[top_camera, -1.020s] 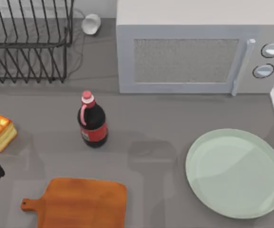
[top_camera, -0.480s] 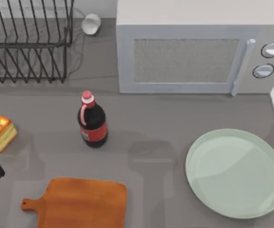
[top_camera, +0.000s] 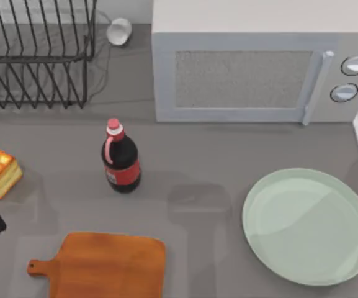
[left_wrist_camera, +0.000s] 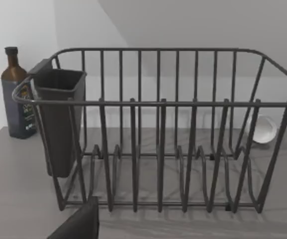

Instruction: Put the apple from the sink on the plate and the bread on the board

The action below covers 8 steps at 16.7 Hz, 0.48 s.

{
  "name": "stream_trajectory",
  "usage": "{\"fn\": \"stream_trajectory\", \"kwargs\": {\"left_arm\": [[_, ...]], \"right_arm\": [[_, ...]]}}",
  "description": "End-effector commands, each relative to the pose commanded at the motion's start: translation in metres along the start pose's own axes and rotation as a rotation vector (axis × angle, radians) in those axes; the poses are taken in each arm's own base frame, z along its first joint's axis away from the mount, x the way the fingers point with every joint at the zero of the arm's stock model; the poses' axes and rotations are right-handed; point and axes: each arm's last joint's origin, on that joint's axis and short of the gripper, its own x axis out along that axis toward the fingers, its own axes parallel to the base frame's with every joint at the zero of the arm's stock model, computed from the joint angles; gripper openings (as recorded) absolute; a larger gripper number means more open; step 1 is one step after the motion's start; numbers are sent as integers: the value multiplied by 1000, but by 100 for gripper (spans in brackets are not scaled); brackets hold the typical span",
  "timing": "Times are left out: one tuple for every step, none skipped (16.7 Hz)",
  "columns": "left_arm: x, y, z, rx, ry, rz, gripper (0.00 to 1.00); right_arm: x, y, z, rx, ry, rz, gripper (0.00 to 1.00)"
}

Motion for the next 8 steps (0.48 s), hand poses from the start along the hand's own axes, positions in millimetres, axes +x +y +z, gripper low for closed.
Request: {"fn": "stream_trajectory", "kwargs": {"left_arm": [[0, 0, 0, 0, 0, 0, 100], [0, 0, 0, 0, 0, 0, 100], [0, 0, 0, 0, 0, 0, 100], [0, 0, 0, 0, 0, 0, 100], [0, 0, 0, 0, 0, 0, 100], [0, 0, 0, 0, 0, 0, 100], [0, 0, 0, 0, 0, 0, 100], [0, 0, 0, 0, 0, 0, 100]], "right_arm": [[-9, 0, 1, 0, 2, 0, 0], [-19, -1, 2, 0, 2, 1, 0], [-31, -1, 3, 0, 2, 1, 0], [-43, -1, 4, 0, 2, 1, 0], [-56, -1, 4, 0, 2, 1, 0], [-67, 0, 4, 0, 2, 1, 0], [-77, 0, 4, 0, 2, 1, 0], [-85, 0, 3, 0, 1, 0, 0]]}}
